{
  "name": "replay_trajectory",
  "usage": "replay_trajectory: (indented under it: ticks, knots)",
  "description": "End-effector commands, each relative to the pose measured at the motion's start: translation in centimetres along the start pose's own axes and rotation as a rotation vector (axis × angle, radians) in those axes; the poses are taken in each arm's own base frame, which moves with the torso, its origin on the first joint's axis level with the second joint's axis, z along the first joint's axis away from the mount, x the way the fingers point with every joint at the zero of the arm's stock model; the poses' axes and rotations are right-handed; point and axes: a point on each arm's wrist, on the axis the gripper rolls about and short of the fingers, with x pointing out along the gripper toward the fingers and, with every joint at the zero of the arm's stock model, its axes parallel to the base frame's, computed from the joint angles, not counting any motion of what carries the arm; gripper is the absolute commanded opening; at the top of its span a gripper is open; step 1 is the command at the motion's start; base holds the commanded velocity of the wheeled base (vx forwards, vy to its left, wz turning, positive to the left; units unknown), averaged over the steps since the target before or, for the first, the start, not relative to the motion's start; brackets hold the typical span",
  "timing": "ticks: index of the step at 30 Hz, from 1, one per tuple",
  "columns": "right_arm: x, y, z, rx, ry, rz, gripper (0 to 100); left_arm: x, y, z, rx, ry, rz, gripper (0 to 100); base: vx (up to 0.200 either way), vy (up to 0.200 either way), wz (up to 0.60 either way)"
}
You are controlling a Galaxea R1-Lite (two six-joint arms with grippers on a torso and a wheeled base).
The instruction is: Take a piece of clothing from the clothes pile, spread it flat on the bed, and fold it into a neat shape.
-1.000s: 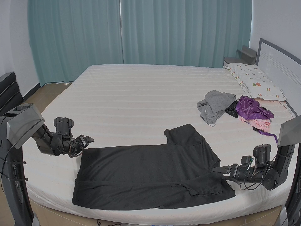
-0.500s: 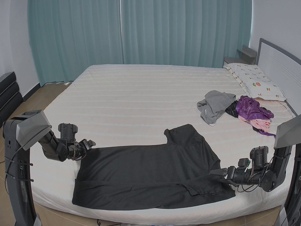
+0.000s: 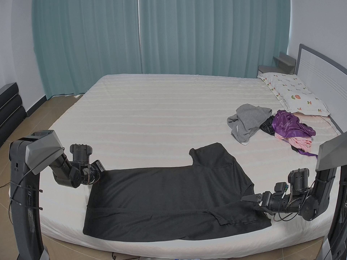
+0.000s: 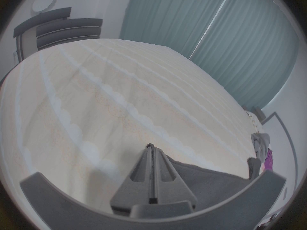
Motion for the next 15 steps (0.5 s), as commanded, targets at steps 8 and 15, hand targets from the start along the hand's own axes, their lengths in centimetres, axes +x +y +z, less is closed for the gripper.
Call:
replay_trajectory:
  ticks: [8,15]
  knots:
    - [2.5,0.7,1.4,-0.076,-0.13,-0.048,100,-0.4,0.4,0.6,-0.103,-0.038,0.019,0,0.0,0.0,0.0]
    - [5.0,2.6,4.1,-0.15,-0.266,-0.046,100,-1.2,-0.1,1.7,-0.19,-0.086,0.02,0,0.0,0.0,0.0]
